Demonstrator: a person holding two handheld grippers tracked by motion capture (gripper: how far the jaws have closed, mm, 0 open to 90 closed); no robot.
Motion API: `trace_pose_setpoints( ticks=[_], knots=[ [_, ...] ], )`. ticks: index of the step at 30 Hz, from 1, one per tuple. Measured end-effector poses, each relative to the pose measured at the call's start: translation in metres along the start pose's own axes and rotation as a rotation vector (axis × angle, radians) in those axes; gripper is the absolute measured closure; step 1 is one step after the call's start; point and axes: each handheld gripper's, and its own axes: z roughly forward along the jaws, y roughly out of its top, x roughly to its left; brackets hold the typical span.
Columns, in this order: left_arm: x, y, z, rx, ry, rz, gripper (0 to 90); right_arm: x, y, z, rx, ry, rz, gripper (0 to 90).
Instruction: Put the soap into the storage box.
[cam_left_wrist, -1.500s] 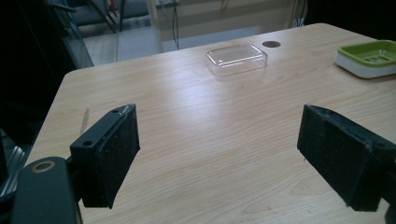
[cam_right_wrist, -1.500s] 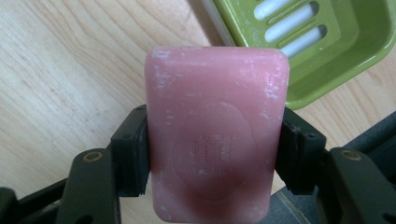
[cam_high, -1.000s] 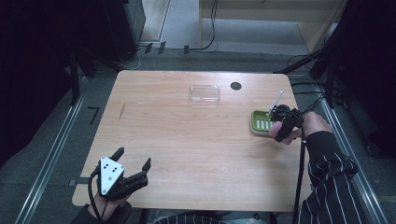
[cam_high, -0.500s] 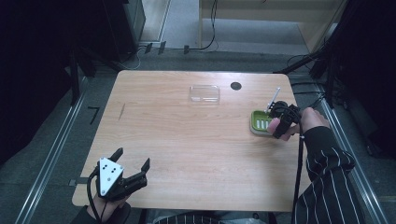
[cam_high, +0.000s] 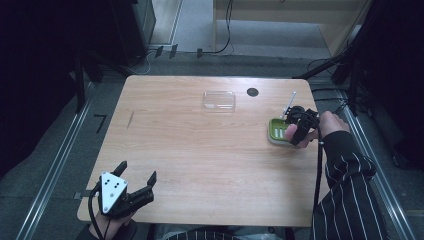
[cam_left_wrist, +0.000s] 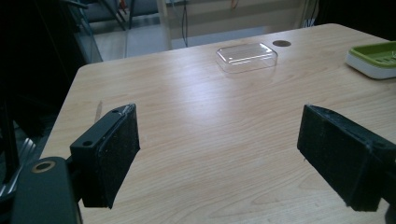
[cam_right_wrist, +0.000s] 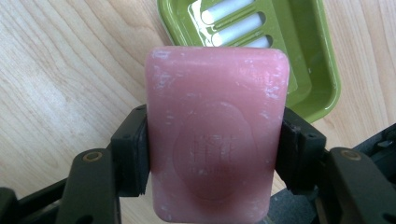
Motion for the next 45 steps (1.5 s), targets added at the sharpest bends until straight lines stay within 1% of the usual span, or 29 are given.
trace_pose_setpoints(
  ticks=[2, 3, 6, 10, 12, 19, 24, 30, 31, 32, 36, 45],
  knots=[
    [0.0, 0.0, -0.001, 0.001, 0.004, -0.001, 13.4, 0.0, 0.0, 0.0, 0.003, 0.0, -0.002, 38.7],
    [0.0, 0.0, -0.001, 0.001, 0.005, -0.001, 13.4, -0.002, 0.0, -0.001, 0.01, -0.004, -0.012, 38.7],
    [0.001, -0.001, -0.002, -0.002, 0.011, -0.005, 13.4, -0.003, 0.001, -0.001, 0.002, -0.004, -0.007, 38.7],
    [0.001, -0.001, -0.003, 0.002, 0.014, -0.004, 13.4, -0.004, 0.003, 0.0, 0.006, -0.001, -0.011, 38.7],
    [0.002, -0.002, -0.004, 0.002, 0.017, -0.008, 13.4, -0.006, 0.005, 0.0, 0.006, -0.007, -0.024, 38.7],
    [0.003, -0.002, -0.005, 0.001, 0.02, -0.009, 13.3, -0.009, 0.007, 0.0, 0.001, -0.007, -0.018, 38.7],
    [0.003, -0.002, -0.006, 0.001, 0.022, -0.01, 13.4, -0.012, 0.009, 0.001, 0.004, -0.01, -0.042, 38.7],
    [0.003, -0.003, -0.006, 0.001, 0.023, -0.009, 13.4, -0.013, 0.01, 0.002, -0.002, -0.009, -0.049, 38.6],
    [0.003, -0.003, -0.006, 0.002, 0.023, -0.009, 13.3, -0.014, 0.011, 0.003, -0.006, -0.012, -0.067, 38.7],
    [0.004, -0.003, -0.007, 0.003, 0.025, -0.01, 13.4, -0.014, 0.012, 0.002, -0.005, -0.016, -0.072, 38.7],
    [0.004, -0.003, -0.007, 0.003, 0.026, -0.011, 13.4, -0.014, 0.013, 0.003, -0.017, -0.02, -0.074, 38.7],
    [0.005, -0.003, -0.008, 0.005, 0.031, -0.012, 13.3, -0.019, 0.015, 0.005, -0.006, -0.03, -0.09, 38.7]
  ],
)
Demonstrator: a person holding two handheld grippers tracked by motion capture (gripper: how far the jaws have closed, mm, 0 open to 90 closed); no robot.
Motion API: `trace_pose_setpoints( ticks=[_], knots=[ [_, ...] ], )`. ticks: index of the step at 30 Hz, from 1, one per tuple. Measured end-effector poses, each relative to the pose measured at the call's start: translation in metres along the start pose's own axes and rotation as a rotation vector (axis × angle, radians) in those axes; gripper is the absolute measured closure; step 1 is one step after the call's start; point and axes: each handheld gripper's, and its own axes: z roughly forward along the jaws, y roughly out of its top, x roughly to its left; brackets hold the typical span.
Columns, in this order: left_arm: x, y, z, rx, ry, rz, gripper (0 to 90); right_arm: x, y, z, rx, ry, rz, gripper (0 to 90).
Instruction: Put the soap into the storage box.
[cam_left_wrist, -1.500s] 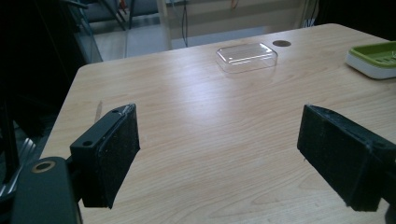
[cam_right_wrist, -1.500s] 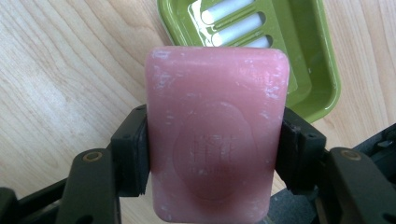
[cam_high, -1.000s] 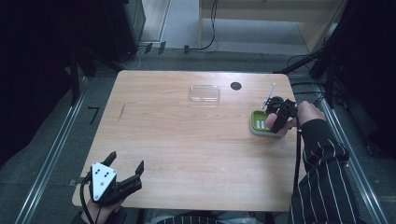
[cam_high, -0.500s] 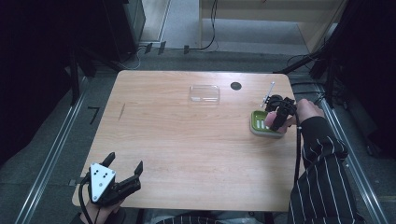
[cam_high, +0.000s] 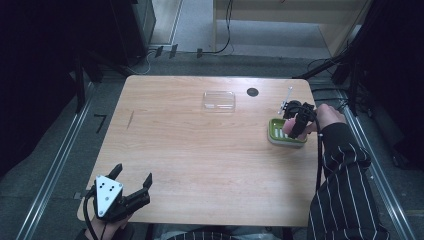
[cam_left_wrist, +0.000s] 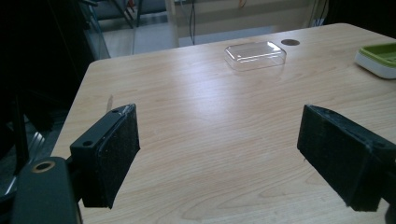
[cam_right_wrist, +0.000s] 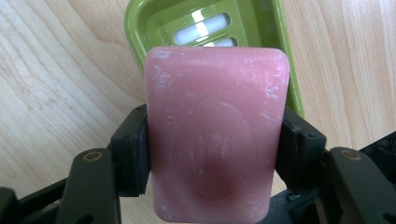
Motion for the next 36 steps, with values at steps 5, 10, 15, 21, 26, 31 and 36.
trace_pose_setpoints(
  ticks=[5, 10, 15, 21, 26, 31, 36],
  knots=[
    [0.0, 0.0, -0.001, -0.003, 0.005, -0.004, 13.3, 0.0, 0.004, 0.003, -0.005, 0.005, -0.027, 38.7],
    [0.001, -0.001, -0.002, -0.002, 0.008, -0.006, 13.4, 0.0, 0.006, 0.004, -0.01, 0.003, -0.047, 38.7],
    [0.001, -0.001, -0.002, 0.0, 0.01, -0.004, 13.4, -0.001, 0.006, 0.006, 0.0, -0.003, -0.054, 38.7],
    [0.002, -0.001, -0.003, 0.002, 0.013, -0.005, 13.4, -0.002, 0.009, 0.01, 0.0, -0.005, -0.082, 38.7],
    [0.002, -0.002, -0.004, 0.002, 0.017, -0.008, 13.4, -0.004, 0.011, 0.013, -0.004, -0.007, -0.094, 38.6],
    [0.002, -0.002, -0.005, 0.003, 0.021, -0.01, 13.4, -0.006, 0.013, 0.017, 0.0, -0.012, -0.124, 38.7],
    [0.003, -0.003, -0.007, 0.009, 0.03, -0.012, 13.4, -0.007, 0.013, 0.02, -0.005, -0.013, -0.134, 38.6]
  ],
)
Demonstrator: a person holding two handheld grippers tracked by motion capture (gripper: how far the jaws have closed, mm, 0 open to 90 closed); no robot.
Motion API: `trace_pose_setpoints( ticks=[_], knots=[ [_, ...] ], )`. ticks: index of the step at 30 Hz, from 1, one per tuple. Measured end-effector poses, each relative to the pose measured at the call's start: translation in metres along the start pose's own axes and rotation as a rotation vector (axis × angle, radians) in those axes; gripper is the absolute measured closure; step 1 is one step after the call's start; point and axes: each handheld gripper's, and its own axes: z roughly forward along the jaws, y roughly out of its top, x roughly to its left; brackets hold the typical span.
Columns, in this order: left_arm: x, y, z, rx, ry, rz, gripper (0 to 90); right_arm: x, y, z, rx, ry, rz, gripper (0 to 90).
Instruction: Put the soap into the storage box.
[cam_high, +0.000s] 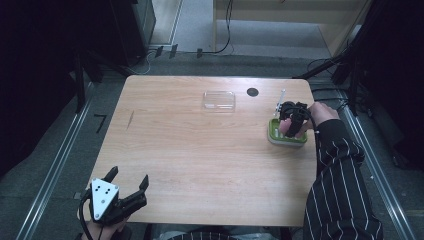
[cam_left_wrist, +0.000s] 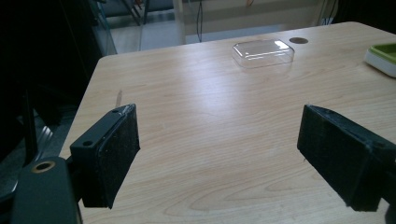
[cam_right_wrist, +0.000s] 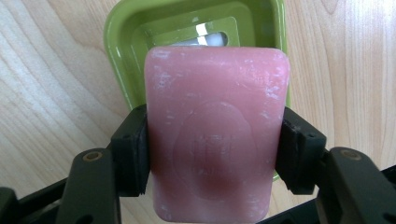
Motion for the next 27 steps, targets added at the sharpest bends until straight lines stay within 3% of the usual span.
trace_pose_setpoints(
  ticks=[27],
  knots=[
    [0.005, -0.004, -0.01, 0.001, 0.033, -0.015, 13.4, -0.007, 0.009, 0.02, 0.023, 0.01, -0.037, 38.6]
  ],
)
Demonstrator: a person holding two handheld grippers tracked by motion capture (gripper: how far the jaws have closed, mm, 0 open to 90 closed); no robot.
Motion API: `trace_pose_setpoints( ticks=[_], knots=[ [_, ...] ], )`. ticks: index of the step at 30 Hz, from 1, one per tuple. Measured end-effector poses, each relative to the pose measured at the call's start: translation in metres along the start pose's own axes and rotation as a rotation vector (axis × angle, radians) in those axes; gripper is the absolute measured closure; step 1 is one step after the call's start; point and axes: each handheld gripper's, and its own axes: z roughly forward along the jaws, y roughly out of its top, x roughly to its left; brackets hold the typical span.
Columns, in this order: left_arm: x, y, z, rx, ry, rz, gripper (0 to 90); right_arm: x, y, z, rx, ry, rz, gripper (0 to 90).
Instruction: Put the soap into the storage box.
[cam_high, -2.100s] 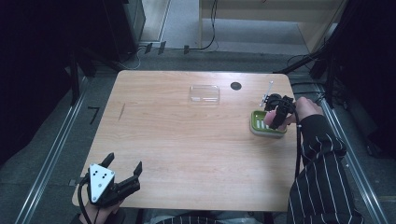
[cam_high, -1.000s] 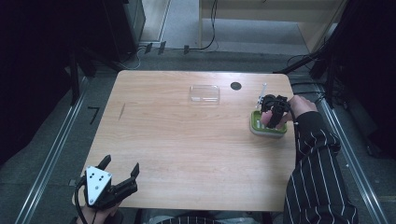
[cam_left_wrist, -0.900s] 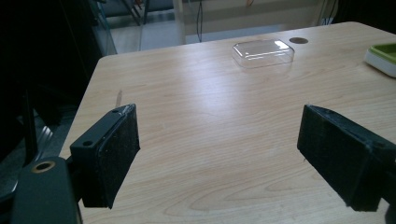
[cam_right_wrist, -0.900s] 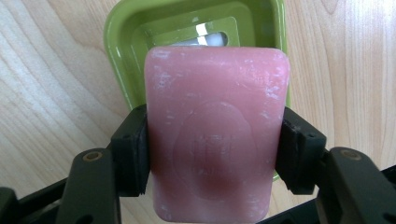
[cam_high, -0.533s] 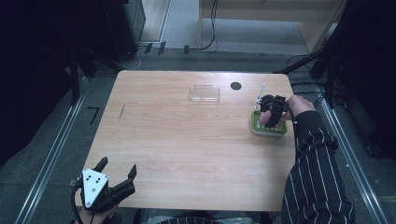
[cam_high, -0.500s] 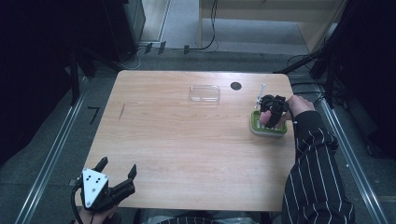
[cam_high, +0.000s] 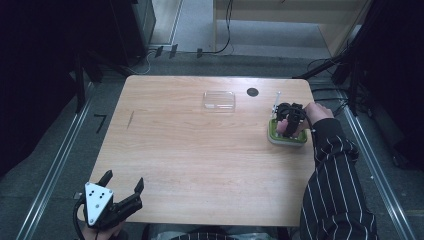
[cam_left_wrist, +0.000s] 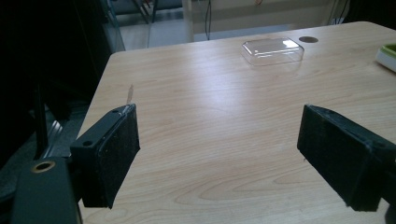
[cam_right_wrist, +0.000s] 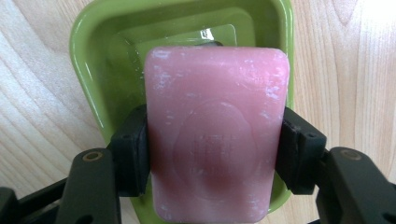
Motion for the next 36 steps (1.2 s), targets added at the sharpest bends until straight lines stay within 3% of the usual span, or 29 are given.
trace_pose_setpoints(
  ticks=[22, 33, 36],
  knots=[
    [0.0, -0.0001, -0.0003, 0.0, 0.0, 0.001, 13.3, -0.0021, 0.0005, 0.0087, 0.026, 0.016, 0.003, 38.4],
    [-0.0001, 0.0, -0.0002, 0.002, -0.001, 0.003, 13.4, -0.0034, -0.002, 0.0083, 0.012, 0.017, 0.012, 36.7],
    [-0.0001, 0.0001, 0.0001, 0.001, -0.002, 0.003, 13.4, -0.0031, -0.0033, 0.0044, 0.004, 0.01, 0.033, 33.5]
  ],
)
